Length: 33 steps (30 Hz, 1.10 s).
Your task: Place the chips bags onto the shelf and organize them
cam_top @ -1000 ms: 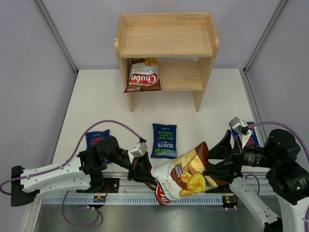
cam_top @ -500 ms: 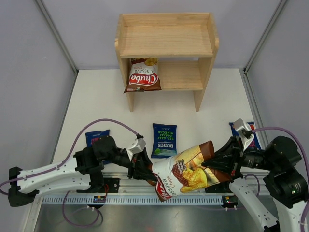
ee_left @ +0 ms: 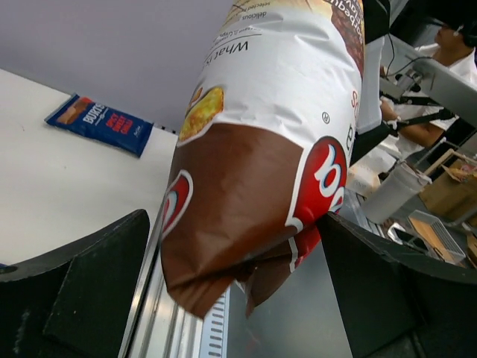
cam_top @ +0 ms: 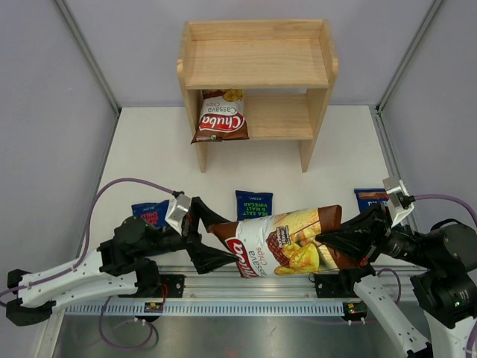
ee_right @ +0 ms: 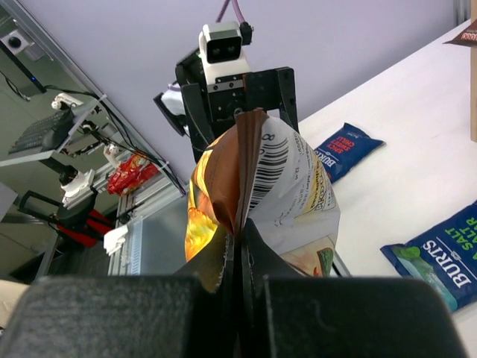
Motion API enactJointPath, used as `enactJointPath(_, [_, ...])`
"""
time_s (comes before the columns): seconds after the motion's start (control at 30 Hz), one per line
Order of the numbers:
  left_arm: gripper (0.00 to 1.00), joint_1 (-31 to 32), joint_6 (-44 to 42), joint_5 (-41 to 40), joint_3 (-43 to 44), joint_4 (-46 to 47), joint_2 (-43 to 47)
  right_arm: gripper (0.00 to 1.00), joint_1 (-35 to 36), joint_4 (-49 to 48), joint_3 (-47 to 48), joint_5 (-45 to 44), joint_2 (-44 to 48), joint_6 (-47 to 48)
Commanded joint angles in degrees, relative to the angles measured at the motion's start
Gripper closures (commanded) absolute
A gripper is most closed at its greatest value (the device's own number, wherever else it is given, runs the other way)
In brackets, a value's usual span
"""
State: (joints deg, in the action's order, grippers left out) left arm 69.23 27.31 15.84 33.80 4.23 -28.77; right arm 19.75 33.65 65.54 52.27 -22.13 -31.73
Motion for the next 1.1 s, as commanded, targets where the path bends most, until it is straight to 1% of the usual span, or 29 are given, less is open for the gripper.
enactJointPath(0.0, [0.01, -0.24, 1.52, -4.08, -2.77, 10.07, 2.05, 1.00, 0.55, -7.02, 2.84, -1.38, -1.51, -4.92])
enactJointPath(0.07, [0.01, -0.24, 1.95, -0.56, -5.58, 14.47, 2.84, 1.00, 0.47, -6.41, 3.89, -1.12, -2.73, -4.75])
enactJointPath(0.1, [0.01, -0.24, 3.00, 2.50, -6.63, 19.19, 2.85, 1.00, 0.47, -6.58, 4.16, -1.03, -3.09, -5.27])
enactJointPath(0.17, [0.01, -0.24, 4.32, 4.72, -9.18, 23.87, 1.80, 1.00, 0.47, -8.67, 3.81, -0.33, -3.71, -6.24])
enactJointPath(0.2, [0.01, -0.15, 5.81, 5.86, -9.89, 28.25, 1.27, 1.00, 0.55, -9.56, 3.20, -0.07, -3.80, -7.55])
enactJointPath(0.37, [0.01, -0.15, 7.93, 5.17, -12.97, 36.54, -2.25, 1.00, 0.55, -15.10, 1.96, 0.29, -4.32, -11.34])
enactJointPath(0.4, [0.01, -0.06, 8.89, 5.95, -13.41, 40.21, -3.56, 1.00, 0.55, -15.63, 1.61, 0.03, -4.32, -12.04])
enactJointPath(0.43, [0.01, -0.15, 9.42, 6.57, -13.76, 41.90, -4.18, 1.00, 0.55, -15.89, 1.52, -0.06, -4.41, -12.04])
enactJointPath(0.47, [0.01, -0.15, 10.30, 7.53, -13.94, 44.44, -4.97, 1.00, 0.55, -15.63, 1.52, -0.41, -4.33, -11.96])
enactJointPath(0.57, [0.01, 0.03, 11.62, 8.94, -14.37, 48.14, -7.17, 1.00, 0.47, -14.58, 1.52, -1.38, -4.94, -11.25])
enactJointPath(0.63, [0.01, 0.38, 11.98, 9.65, -14.55, 49.12, -8.31, 1.00, 0.47, -12.92, 1.70, -1.47, -5.90, -10.38])
enactJointPath(0.7, [0.06, 0.64, 12.06, 10.79, -14.64, 49.73, -8.75, 1.00, 0.55, -12.03, 2.05, -2.08, -6.43, -8.97])
enactJointPath(0.73, [0.12, 1.08, 12.06, 10.88, -14.73, 49.74, -8.67, 1.00, 0.55, -11.51, 2.05, -2.17, -6.78, -8.62])
enactJointPath(0.77, [0.24, 1.17, 11.80, 10.80, -14.90, 49.56, -8.41, 1.00, 0.47, -11.41, 2.14, -2.35, -6.96, -8.18])
enactJointPath(0.8, [0.33, 1.17, 11.80, 10.45, -15.34, 49.30, -8.32, 1.00, 0.47, -11.50, 2.14, -2.61, -7.05, -8.09])
enactJointPath(0.9, [0.54, 1.26, 11.54, 8.78, -15.78, 47.11, -7.00, 1.00, 0.47, -11.50, 2.14, -4.27, -7.31, -7.56])
enactJointPath(1.0, [0.65, 1.34, 11.71, 7.29, -16.49, 45.43, -5.24, 1.00, 0.55, -10.10, 2.57, -6.48, -7.75, -6.51])
enactJointPath(1.03, [0.69, 1.34, 11.80, 6.41, -16.75, 44.73, -4.72, 0.91, 0.47, -8.53, 2.84, -7.09, -8.27, -5.99])
enactJointPath(1.07, [0.72, 1.26, 11.98, 4.23, -16.75, 42.90, -4.28, 0.76, 0.47, -7.64, 3.28, -7.88, -8.45, -4.76])
